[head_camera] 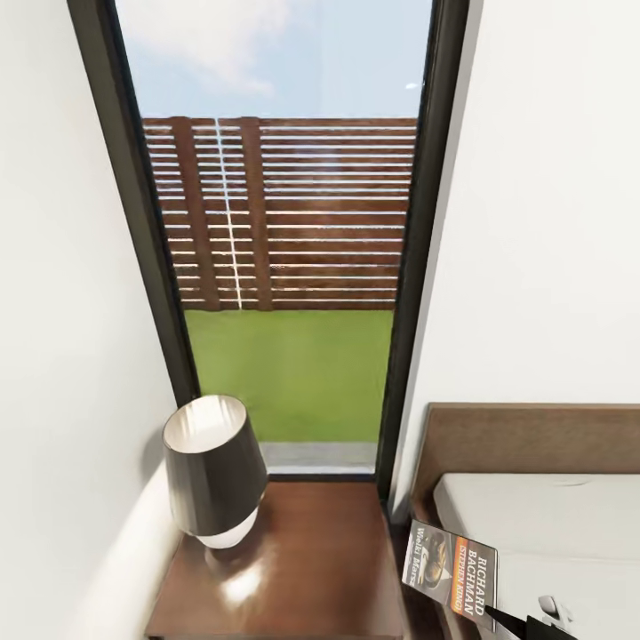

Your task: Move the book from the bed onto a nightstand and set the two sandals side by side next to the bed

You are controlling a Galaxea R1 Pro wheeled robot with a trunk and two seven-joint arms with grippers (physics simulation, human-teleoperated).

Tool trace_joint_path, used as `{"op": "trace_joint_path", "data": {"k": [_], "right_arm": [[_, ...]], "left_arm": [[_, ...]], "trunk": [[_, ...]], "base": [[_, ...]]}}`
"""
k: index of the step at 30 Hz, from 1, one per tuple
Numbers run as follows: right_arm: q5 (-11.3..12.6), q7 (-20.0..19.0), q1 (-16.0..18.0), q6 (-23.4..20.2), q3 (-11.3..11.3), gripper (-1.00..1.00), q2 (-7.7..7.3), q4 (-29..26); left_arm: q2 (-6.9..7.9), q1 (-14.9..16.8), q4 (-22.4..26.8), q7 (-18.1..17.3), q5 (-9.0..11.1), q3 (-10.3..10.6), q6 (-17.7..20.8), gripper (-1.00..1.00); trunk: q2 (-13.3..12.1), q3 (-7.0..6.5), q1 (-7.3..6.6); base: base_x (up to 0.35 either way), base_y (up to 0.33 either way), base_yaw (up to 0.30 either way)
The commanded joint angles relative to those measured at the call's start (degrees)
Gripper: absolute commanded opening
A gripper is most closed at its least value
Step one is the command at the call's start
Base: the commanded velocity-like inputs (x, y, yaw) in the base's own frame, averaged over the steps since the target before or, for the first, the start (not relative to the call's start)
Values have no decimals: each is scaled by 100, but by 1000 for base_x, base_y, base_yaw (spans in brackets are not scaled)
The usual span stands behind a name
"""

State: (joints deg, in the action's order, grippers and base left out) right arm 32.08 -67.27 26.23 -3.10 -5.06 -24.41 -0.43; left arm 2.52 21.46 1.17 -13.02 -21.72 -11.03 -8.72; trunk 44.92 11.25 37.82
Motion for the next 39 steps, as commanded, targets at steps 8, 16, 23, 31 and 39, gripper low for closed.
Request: {"op": "trace_joint_path", "data": {"k": [8,16,23,31,39], "right_arm": [[62,-16,5,-32,-11,-100,-2,-1],[59,-17,5,-32,-11,-100,-2,-1],[62,-17,5,-32,-12,-100,-2,-3],[62,-23,5,-32,-11,-100,-2,-4],[62,-23,5,-32,-12,-100,-2,-8]], "left_arm": [[2,1,-3,-17,-52,-49,-17,100],[3,4,-3,-17,-52,-49,-19,100],[3,5,-3,-22,-55,-49,-23,100],[50,25,391,-2771,63,-93,56,100],[51,48,2692,-5343,984,-120,1926,100]], "trunk": [[6,8,4],[6,8,4],[6,8,4],[6,8,4],[6,8,4]], "base": [[323,0,0],[199,0,0],[3,0,0],[0,0,0],[0,0,0]]}}
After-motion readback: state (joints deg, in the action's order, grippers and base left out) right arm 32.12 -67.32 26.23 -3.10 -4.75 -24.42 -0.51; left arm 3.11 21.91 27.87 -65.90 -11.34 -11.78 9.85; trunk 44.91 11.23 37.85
